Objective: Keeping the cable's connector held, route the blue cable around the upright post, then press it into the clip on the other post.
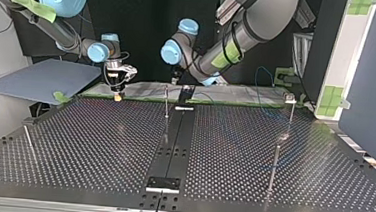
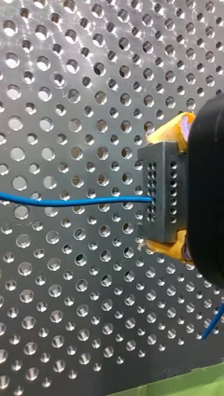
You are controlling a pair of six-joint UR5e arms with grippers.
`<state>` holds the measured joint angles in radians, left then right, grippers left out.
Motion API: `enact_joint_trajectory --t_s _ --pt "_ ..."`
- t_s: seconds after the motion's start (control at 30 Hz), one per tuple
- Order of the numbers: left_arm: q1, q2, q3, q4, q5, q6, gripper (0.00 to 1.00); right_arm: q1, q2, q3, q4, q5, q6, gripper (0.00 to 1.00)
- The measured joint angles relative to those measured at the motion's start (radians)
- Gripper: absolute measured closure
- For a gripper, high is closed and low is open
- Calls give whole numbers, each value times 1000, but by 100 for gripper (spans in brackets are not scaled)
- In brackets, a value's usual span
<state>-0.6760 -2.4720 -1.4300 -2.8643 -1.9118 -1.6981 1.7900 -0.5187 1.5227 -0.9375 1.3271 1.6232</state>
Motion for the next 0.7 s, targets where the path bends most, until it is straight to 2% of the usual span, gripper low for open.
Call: enact_joint_trajectory --t_s 0.3,0.7 --pt "-8 63 0 56 5 -43 0 -3 0 0 9 -4 0 100" --pt "-14 71 -1 88 7 -96 0 -7 0 0 18 -10 1 100"
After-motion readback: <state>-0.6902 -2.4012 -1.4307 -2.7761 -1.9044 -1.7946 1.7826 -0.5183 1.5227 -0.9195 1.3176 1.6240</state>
